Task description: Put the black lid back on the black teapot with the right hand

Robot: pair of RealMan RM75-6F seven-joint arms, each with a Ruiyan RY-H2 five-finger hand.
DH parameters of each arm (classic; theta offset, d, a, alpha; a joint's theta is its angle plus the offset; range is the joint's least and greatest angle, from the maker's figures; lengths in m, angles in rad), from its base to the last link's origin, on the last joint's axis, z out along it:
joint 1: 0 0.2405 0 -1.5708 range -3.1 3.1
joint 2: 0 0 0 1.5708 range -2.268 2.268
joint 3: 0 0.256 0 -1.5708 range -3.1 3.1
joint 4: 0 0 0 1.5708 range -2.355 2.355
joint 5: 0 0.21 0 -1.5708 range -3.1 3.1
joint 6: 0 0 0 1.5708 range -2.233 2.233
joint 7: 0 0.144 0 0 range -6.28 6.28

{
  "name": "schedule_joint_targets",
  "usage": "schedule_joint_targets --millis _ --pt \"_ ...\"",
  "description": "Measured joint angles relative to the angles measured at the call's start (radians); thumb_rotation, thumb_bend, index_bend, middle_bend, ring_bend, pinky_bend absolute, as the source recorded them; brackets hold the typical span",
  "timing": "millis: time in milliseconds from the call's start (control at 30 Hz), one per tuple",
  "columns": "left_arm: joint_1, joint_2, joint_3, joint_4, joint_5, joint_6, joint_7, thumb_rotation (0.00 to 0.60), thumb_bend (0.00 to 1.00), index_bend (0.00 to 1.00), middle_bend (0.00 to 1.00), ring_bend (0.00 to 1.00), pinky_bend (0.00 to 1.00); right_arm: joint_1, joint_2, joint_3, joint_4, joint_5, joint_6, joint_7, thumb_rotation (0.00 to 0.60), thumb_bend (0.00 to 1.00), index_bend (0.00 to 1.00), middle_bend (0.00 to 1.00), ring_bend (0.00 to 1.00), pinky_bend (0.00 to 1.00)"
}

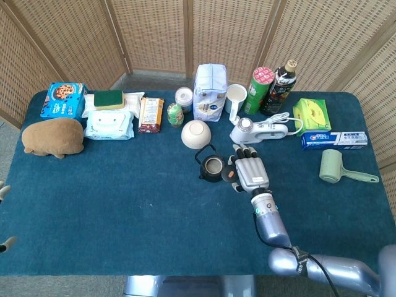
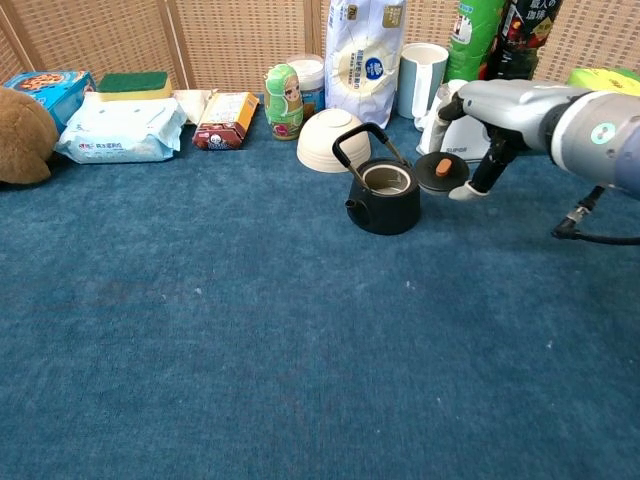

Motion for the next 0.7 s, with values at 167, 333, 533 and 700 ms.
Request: schedule_joint_targets --millis 167,333,533,700 --pt "0.000 0.008 -0.002 0.001 -0.005 0.000 -0.022 0.600 0.09 0.00 0.00 0.00 0.02 0.049 -0.044 0.015 0.044 0.092 0.027 -0.044 0.600 0.34 0.38 0.08 0.05 0.05" --pt "-0.002 0.014 -0.002 0.002 -0.006 -0.002 -0.032 0.600 0.09 0.00 0.00 0.00 0.02 0.095 -0.077 0.031 0.082 0.160 0.046 -0.078 0.600 0.34 0.38 0.08 0.05 0.05" --pt "-0.003 0.016 -0.002 0.003 -0.010 -0.007 -0.036 0.600 0.09 0.00 0.00 0.00 0.02 0.133 -0.095 0.053 0.094 0.212 0.072 -0.102 0.600 0.34 0.38 0.08 0.05 0.05" --pt "-0.004 0.017 -0.002 0.000 -0.009 -0.006 -0.036 0.600 0.09 0.00 0.00 0.00 0.02 0.162 -0.110 0.064 0.102 0.256 0.090 -0.122 0.600 0.34 0.38 0.08 0.05 0.05"
